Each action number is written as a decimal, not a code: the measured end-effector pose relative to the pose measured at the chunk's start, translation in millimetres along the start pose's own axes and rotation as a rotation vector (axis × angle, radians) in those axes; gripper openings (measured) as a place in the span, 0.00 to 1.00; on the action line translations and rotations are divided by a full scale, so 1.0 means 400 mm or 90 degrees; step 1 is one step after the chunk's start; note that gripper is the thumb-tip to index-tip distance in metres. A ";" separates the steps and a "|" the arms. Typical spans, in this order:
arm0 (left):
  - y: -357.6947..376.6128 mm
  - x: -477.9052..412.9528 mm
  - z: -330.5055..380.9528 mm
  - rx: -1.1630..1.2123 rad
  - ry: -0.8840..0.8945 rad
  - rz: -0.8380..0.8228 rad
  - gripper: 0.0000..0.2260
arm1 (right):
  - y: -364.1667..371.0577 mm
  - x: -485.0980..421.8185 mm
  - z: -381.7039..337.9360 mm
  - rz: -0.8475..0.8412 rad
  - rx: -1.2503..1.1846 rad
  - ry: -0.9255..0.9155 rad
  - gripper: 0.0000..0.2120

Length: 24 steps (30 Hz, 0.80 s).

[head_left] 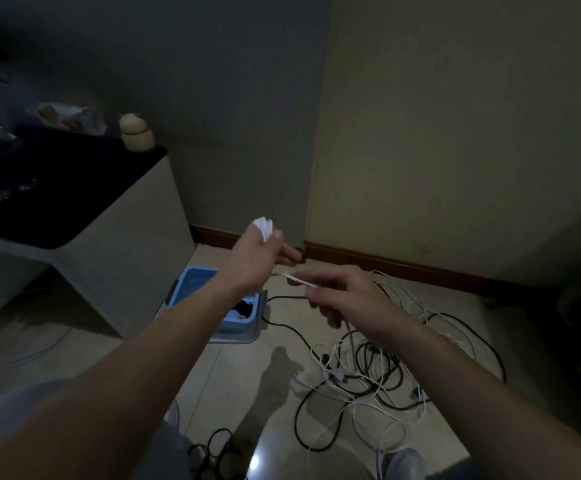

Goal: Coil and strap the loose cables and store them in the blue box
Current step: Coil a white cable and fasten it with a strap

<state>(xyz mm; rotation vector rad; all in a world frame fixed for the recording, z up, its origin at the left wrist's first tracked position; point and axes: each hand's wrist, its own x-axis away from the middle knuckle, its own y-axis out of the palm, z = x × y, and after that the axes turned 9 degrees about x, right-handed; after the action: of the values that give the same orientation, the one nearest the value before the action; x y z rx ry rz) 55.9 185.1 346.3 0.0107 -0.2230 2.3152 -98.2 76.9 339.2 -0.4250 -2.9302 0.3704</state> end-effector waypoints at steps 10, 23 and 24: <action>0.055 0.021 -0.032 -0.085 0.023 -0.128 0.24 | -0.028 -0.012 -0.006 0.211 0.074 -0.097 0.12; 0.084 0.047 0.016 0.150 -0.119 -0.270 0.24 | -0.062 -0.026 0.008 0.330 0.054 -0.065 0.11; 0.088 0.048 0.021 0.141 -0.114 -0.259 0.22 | -0.063 -0.027 0.011 0.342 0.066 -0.063 0.12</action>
<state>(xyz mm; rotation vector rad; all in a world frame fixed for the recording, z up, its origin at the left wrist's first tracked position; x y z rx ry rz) 17.0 174.2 350.5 0.3446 -0.0448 1.9209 -95.3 49.2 340.2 -1.2109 -2.8264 0.6185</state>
